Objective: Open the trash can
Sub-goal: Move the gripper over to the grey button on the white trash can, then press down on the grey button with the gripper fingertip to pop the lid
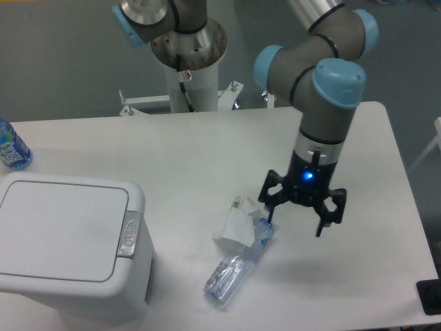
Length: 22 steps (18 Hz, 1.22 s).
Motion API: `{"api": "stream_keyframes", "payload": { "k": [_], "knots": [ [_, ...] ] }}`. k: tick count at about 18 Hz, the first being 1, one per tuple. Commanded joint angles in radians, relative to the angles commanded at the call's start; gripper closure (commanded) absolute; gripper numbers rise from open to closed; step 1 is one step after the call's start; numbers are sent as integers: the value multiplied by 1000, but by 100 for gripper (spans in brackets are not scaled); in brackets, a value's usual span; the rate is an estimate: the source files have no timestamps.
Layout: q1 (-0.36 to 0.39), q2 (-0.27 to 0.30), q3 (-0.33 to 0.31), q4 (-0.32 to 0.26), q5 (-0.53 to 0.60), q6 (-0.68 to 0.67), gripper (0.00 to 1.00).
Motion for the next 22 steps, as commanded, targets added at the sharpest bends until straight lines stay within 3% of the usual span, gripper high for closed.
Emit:
{"api": "stream_keyframes", "payload": {
  "k": [4, 7, 14, 22],
  "knots": [
    [-58, 31, 63, 0, -2, -209, 0],
    [-107, 40, 86, 0, 0, -275, 0],
    [-204, 48, 86, 9, 0, -323, 0],
    [-232, 42, 69, 15, 3, -321, 0]
  ]
}}
